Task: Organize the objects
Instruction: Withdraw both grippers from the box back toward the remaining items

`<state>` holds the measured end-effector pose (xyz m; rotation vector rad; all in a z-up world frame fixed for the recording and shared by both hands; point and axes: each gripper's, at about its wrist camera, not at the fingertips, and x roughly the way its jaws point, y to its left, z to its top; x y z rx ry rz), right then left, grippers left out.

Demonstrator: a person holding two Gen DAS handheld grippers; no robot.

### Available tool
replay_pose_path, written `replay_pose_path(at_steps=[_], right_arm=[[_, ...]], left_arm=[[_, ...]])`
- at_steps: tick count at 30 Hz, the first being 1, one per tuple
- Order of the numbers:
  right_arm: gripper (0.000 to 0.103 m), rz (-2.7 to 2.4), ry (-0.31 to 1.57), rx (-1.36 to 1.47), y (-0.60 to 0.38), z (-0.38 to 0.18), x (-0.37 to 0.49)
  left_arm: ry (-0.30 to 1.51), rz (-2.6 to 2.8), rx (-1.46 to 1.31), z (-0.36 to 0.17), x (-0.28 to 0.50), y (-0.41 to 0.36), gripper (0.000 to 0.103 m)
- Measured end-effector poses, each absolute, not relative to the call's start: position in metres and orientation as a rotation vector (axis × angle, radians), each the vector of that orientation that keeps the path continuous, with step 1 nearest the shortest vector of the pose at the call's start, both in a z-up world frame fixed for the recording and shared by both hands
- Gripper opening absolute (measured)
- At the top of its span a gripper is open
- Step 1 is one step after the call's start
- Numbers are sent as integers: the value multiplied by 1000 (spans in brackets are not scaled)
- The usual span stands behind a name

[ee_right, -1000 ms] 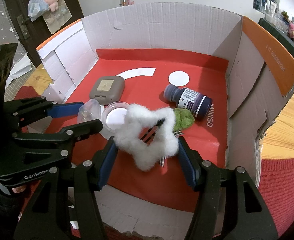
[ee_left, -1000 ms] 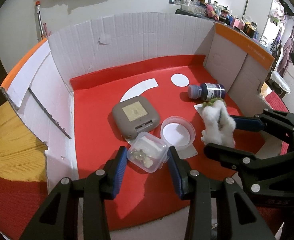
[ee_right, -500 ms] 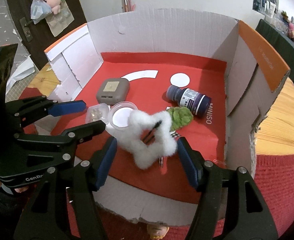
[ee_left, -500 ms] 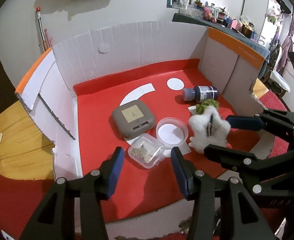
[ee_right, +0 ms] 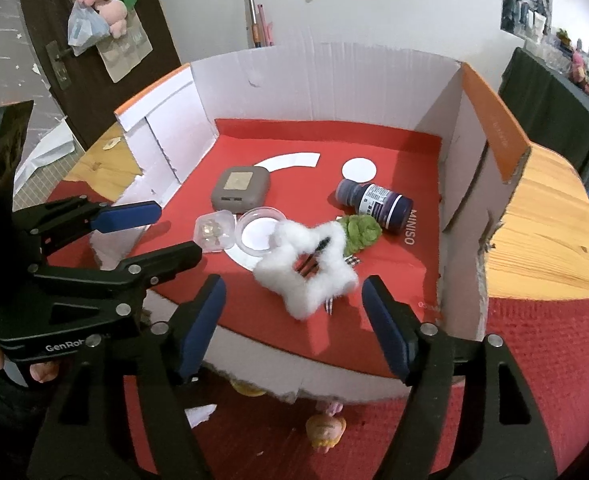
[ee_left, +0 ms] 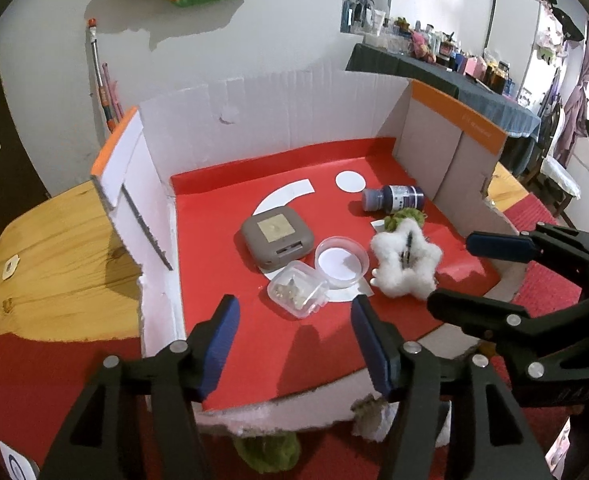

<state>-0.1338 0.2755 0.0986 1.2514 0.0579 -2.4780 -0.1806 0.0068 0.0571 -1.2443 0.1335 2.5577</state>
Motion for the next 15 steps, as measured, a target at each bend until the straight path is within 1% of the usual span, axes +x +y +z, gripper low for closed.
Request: replay_pose_path(at_steps=[2,4,9,12,15], right_arm=[[73,-2487,60,1243,276,102,-130],[78,-2496,56,1233,278,105,-125],[79,-2507,46,1214,279,111,-115],[84,-2514,45,1202,279,115,-109],[86,-2520,43,1192,279,118,-104]], left_arm=[[125,2565,-1236,59,-177,5,64],[117,2572,-1227,61,-173,3,67],[101,2589,-1203,66,-165,0,72],[96,2600,-1187,69,-160,-1,76],[84,2608,-1177,70,-155,-3,80]])
